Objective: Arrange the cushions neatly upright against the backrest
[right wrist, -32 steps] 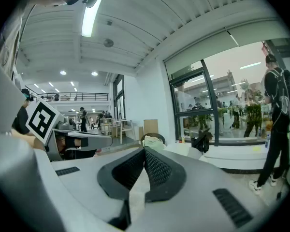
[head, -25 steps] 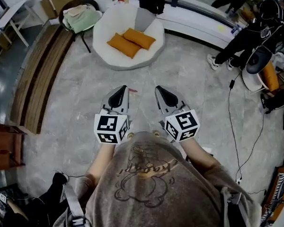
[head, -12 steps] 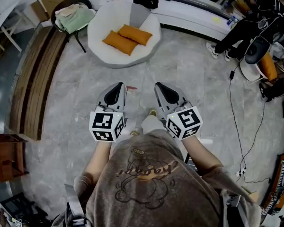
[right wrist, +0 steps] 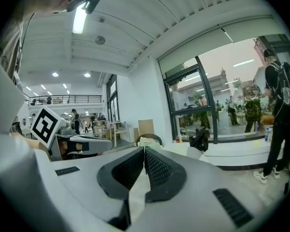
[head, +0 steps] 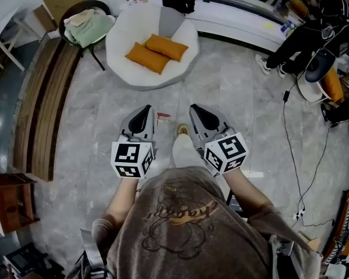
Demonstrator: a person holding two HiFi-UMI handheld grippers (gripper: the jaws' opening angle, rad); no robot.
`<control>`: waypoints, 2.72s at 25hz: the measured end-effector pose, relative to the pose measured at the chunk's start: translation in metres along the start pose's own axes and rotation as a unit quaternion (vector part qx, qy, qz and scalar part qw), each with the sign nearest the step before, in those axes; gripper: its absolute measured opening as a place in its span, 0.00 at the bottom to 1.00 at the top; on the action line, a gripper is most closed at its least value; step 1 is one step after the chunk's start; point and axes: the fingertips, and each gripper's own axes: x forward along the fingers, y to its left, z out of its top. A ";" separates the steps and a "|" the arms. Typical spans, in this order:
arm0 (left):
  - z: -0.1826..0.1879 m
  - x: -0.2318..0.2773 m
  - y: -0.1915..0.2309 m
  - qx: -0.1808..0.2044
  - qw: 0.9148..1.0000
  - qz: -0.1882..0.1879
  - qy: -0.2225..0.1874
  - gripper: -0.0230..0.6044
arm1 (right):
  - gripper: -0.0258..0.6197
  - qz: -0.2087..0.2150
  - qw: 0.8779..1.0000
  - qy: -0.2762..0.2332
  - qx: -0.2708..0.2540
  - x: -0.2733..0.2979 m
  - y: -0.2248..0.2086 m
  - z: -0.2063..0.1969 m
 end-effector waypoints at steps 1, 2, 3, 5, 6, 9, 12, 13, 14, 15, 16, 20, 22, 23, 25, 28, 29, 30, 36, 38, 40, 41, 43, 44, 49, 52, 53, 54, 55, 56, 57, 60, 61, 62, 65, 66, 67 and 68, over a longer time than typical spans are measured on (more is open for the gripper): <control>0.001 0.007 0.004 0.003 1.000 0.000 0.001 0.04 | 0.07 0.000 1.000 0.000 0.000 0.007 -0.004 0.001; 0.003 0.014 0.007 0.006 1.000 0.000 0.002 0.04 | 0.07 0.000 1.000 0.000 0.001 0.014 -0.010 0.003; 0.005 0.022 0.011 0.008 1.000 -0.001 0.002 0.04 | 0.07 -0.001 1.000 0.000 0.001 0.021 -0.015 0.004; 0.009 0.039 0.019 0.007 1.000 -0.003 0.004 0.04 | 0.07 -0.001 1.000 0.003 0.003 0.036 -0.028 0.008; 0.012 0.048 0.023 0.006 1.000 -0.002 0.005 0.04 | 0.07 0.000 1.000 0.005 0.005 0.044 -0.034 0.009; 0.024 0.076 0.037 0.005 1.000 0.001 0.005 0.04 | 0.07 0.004 1.000 0.009 0.005 0.069 -0.056 0.017; 0.037 0.101 0.049 0.004 1.000 0.007 0.006 0.04 | 0.07 0.012 1.000 0.012 0.004 0.092 -0.076 0.028; 0.040 0.110 0.053 0.003 1.000 0.009 0.007 0.04 | 0.07 0.015 1.000 0.013 0.003 0.099 -0.082 0.032; 0.043 0.119 0.057 0.001 1.000 0.011 0.008 0.04 | 0.07 0.017 1.000 0.014 0.003 0.107 -0.089 0.034; 0.046 0.129 0.060 0.000 1.000 0.013 0.008 0.04 | 0.07 0.019 1.000 0.015 0.002 0.114 -0.097 0.037; 0.048 0.139 0.063 -0.002 1.000 0.015 0.008 0.04 | 0.07 0.021 1.000 0.016 0.002 0.120 -0.105 0.039; 0.057 0.179 0.074 -0.006 1.000 0.026 0.007 0.04 | 0.07 0.030 0.999 0.018 -0.001 0.145 -0.138 0.046; 0.063 0.198 0.078 -0.009 0.999 0.033 0.005 0.04 | 0.07 0.037 0.999 0.021 -0.002 0.159 -0.154 0.049; 0.067 0.208 0.081 -0.010 0.999 0.037 0.004 0.04 | 0.07 0.042 0.999 0.024 -0.003 0.166 -0.161 0.050; 0.073 0.224 0.087 -0.013 0.999 0.045 0.002 0.04 | 0.07 0.053 0.998 0.027 -0.003 0.180 -0.172 0.052; 0.077 0.246 0.095 -0.018 0.998 0.057 -0.001 0.04 | 0.07 0.068 0.997 0.032 -0.004 0.197 -0.186 0.053; 0.079 0.252 0.098 -0.019 0.998 0.060 -0.002 0.04 | 0.07 0.072 0.997 0.033 -0.004 0.204 -0.191 0.054; 0.081 0.258 0.101 -0.020 0.998 0.063 -0.002 0.04 | 0.07 0.075 0.997 0.034 -0.004 0.210 -0.195 0.055; 0.086 0.279 0.116 -0.022 0.997 0.077 0.001 0.04 | 0.07 0.090 0.995 0.036 -0.002 0.236 -0.211 0.058; 0.088 0.284 0.120 -0.022 0.997 0.080 0.001 0.04 | 0.07 0.093 0.995 0.036 -0.001 0.242 -0.215 0.059; 0.090 0.290 0.122 -0.021 0.996 0.082 0.002 0.04 | 0.07 0.094 0.995 0.036 -0.001 0.247 -0.219 0.061; 0.091 0.293 0.123 -0.021 0.996 0.082 0.002 0.04 | 0.07 0.094 0.995 0.036 -0.001 0.249 -0.222 0.062; 0.093 0.299 0.125 -0.020 0.997 0.081 0.002 0.04 | 0.07 0.093 0.995 0.035 0.000 0.253 -0.227 0.063; 0.093 0.302 0.125 -0.020 0.997 0.080 0.002 0.04 | 0.07 0.093 0.995 0.036 0.000 0.255 -0.229 0.064; 0.096 0.325 0.135 -0.025 0.997 0.072 0.003 0.04 | 0.07 0.091 0.995 0.043 -0.002 0.275 -0.242 0.065; 0.098 0.343 0.148 -0.028 0.997 0.066 0.005 0.04 | 0.07 0.090 0.995 0.047 -0.005 0.293 -0.250 0.066; 0.099 0.350 0.152 -0.030 0.997 0.065 0.006 0.04 | 0.07 0.090 0.995 0.048 -0.005 0.299 -0.252 0.067; 0.100 0.357 0.157 -0.032 0.997 0.064 0.007 0.04 | 0.07 0.090 0.995 0.049 -0.005 0.306 -0.256 0.067; 0.101 0.364 0.161 -0.034 0.997 0.062 0.008 0.04 | 0.07 0.088 0.995 0.051 -0.005 0.312 -0.260 0.068; 0.103 0.372 0.166 -0.035 0.998 0.060 0.008 0.04 | 0.07 0.086 0.995 0.052 -0.004 0.320 -0.265 0.069; 0.105 0.380 0.171 -0.035 0.998 0.058 0.008 0.04 | 0.07 0.084 0.995 0.053 -0.003 0.328 -0.269 0.070; 0.115 0.405 0.189 -0.033 0.998 0.052 0.006 0.04 | 0.07 0.079 0.995 0.053 0.000 0.354 -0.282 0.076; 0.118 0.413 0.195 -0.033 0.998 0.051 0.005 0.04 | 0.07 0.079 0.996 0.053 0.002 0.362 -0.286 0.077; 0.121 0.421 0.201 -0.034 0.998 0.050 0.005 0.04 | 0.07 0.078 0.996 0.053 0.003 0.370 -0.290 0.079; 0.129 0.445 0.219 -0.036 0.998 0.048 0.004 0.04 | 0.07 0.077 0.996 0.054 0.003 0.395 -0.302 0.084; 0.132 0.452 0.227 -0.037 0.998 0.046 0.004 0.04 | 0.07 0.076 0.996 0.055 0.003 0.405 -0.305 0.086; 0.134 0.459 0.234 -0.038 0.998 0.045 0.005 0.04 | 0.07 0.076 0.996 0.056 0.002 0.415 -0.307 0.089; 0.136 0.465 0.242 -0.039 0.998 0.045 0.006 0.04 | 0.07 0.076 0.995 0.057 0.001 0.424 -0.310 0.091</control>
